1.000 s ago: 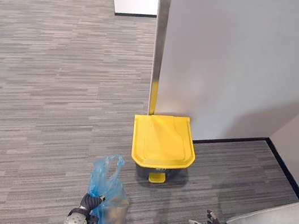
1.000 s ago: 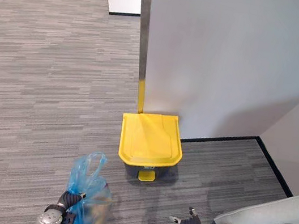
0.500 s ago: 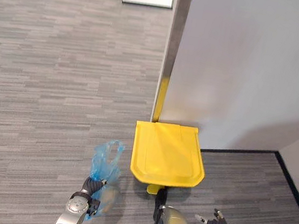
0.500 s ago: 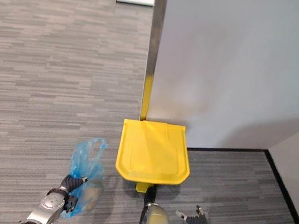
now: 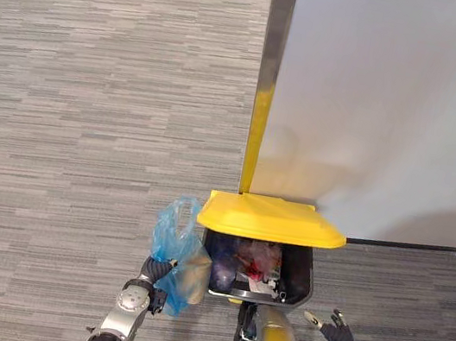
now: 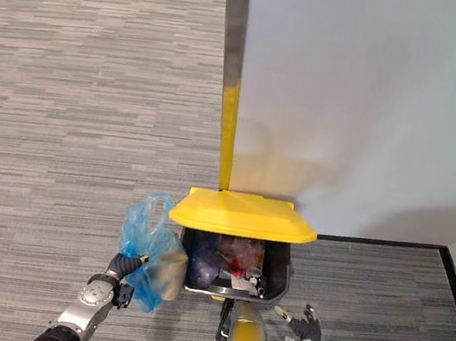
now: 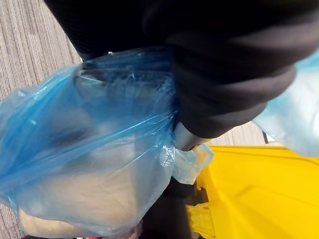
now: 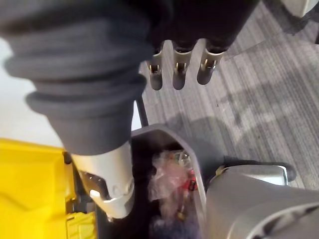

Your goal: Gather rubbish on tea table into small bin, then transfer packed bag to large trash can.

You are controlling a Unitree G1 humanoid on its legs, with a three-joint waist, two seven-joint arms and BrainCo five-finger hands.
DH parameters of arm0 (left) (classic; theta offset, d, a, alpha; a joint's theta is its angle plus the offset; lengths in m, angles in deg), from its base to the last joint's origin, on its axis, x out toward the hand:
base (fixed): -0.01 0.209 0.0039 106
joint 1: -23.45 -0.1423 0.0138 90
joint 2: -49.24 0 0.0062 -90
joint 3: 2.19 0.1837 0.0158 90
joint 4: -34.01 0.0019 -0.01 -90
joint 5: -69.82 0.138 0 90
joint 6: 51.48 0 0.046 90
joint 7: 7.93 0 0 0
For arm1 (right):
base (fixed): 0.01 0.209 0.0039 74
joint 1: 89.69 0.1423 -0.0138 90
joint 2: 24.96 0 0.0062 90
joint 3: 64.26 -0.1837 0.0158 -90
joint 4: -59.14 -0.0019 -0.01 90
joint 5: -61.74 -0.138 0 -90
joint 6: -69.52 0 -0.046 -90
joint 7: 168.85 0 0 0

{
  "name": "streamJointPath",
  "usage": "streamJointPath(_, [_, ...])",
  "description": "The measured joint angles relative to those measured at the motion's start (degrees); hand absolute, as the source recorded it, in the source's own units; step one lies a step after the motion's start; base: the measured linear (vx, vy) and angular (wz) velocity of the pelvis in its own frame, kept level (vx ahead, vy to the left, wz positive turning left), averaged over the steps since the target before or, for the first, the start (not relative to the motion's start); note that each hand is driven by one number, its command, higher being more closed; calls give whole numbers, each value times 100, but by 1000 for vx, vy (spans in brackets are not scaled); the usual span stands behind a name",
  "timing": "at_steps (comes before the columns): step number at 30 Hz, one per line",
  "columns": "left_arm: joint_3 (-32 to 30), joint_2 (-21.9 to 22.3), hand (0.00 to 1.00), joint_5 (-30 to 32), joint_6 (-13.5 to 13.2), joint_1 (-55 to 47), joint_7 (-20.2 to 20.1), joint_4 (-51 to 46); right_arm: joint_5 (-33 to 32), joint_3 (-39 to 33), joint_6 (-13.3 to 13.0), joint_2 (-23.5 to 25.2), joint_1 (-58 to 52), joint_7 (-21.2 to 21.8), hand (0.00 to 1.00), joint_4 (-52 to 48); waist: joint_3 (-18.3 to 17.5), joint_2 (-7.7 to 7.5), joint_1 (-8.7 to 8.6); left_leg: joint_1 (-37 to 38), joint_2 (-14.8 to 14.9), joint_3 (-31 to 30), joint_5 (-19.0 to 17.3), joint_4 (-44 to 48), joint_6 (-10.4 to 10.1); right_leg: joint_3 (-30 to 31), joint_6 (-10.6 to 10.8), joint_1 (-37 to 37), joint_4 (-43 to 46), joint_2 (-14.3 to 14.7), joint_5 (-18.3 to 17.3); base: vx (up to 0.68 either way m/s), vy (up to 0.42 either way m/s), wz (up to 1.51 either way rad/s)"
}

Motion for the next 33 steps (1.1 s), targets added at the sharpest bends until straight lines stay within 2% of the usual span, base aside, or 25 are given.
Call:
streamJointPath(3, [0, -132, 100, 3, -8, -40, -7, 44, 76, 528, -33, -38, 255, 21, 0, 31, -52, -13, 9, -62, -120, 2, -154, -344, -82, 41, 94, -201, -101, -86, 182, -195, 27, 6])
streamJointPath(4, [-3, -180, 100, 3, -5, -70, -7, 138, 106, 726, -33, -27, 312, 50, 0, 64, -66, -68, 56, -128, -188, -6, -173, -288, -72, 131, 204, -258, -134, -92, 270, -207, 1, -10])
streamJointPath(7, [3, -170, 100, 70, 1, -155, -9, 223, 180, 1062, -38, -56, 429, 124, 0, 51, -115, 4, 23, -319, -179, -161, -175, -208, -65, 153, 252, -249, -361, -87, 432, -149, -6, 10])
streamJointPath(12, [49, -160, 100, 116, -5, -87, -1, 218, 226, 1742, -57, -288, 985, 116, 0, -304, -129, 107, 14, -580, -170, -345, -82, -148, -191, 92, 225, -372, -394, -74, 451, -59, -3, 16])
streamJointPath(14, [168, -157, 100, 119, -20, -43, 6, 197, 226, 2007, -94, -409, 1516, 96, 0, -511, -122, 192, 28, -779, -100, -426, -71, 6, -192, -27, 109, -384, -485, -68, 528, -32, -9, 19])
streamJointPath(15, [202, -160, 100, 119, -23, -42, 10, 164, 226, 2089, -103, -442, 1647, 86, 0, -546, -120, 197, 45, -830, -77, -448, -72, 63, -193, -55, 71, -382, -486, -68, 552, -37, -12, 18])
streamJointPath(17, [320, -154, 100, 115, -54, -1, 11, 82, 229, 2252, -122, -560, 2105, 78, 0, -653, -112, 205, 203, -974, -35, -506, -72, 194, -193, -128, 21, -382, -561, -56, 627, -58, -22, 15])
streamJointPath(19, [328, -158, 100, 107, -69, -2, 11, -36, 269, 2508, -123, -707, 2488, 68, 0, -651, -98, 222, 219, -1180, -4, -619, -79, 351, -197, -237, 14, -383, -657, -55, 677, -75, -32, 27])
streamJointPath(21, [348, -166, 100, 92, -92, 9, 14, -164, 273, 2602, -123, -843, 2794, 48, 0, -649, -61, 239, 283, -1313, 26, -645, -85, 445, -199, -288, 26, -384, -796, -30, 743, -67, -21, 13])
streamJointPath(23, [462, -171, 100, 38, -129, 64, 14, -397, 277, 2630, -96, -1188, 3203, -18, 0, -629, 61, 285, 346, -1496, 44, -754, -146, 668, -193, -326, 98, -385, -867, -22, 816, -72, -7, 14])
streamJointPath(25, [487, -175, 100, -17, -140, 84, 14, -531, 279, 2698, -75, -1454, 3479, -29, 0, -627, 165, 288, 346, -1552, 49, -816, -186, 747, -161, -312, 100, -384, -884, -7, 817, -74, -20, 12])
streamJointPath(28, [525, -197, 100, -135, -143, 97, 21, -687, 281, 2800, -61, -1806, 3860, -43, 0, -628, 225, 321, 351, -1623, 155, -845, -186, 730, -161, -183, 177, -385, -1057, 170, 911, -32, -36, 0])
streamJointPath(29, [572, -223, 100, -144, -147, 96, 21, -821, 281, 2797, -57, -1916, 4011, -46, 0, -629, 277, 319, 349, -1622, 183, -843, -186, 725, -163, -185, 135, -385, -1065, 204, 935, -3, -37, -7])
streamJointPath(33, [740, -279, 100, -270, -223, 96, 20, -1180, 280, 2790, -43, -2092, 4168, -61, 0, -650, 360, 327, 349, -1632, 235, -833, -156, 725, -210, -188, 107, -414, -1063, 271, 945, 14, -29, -6])
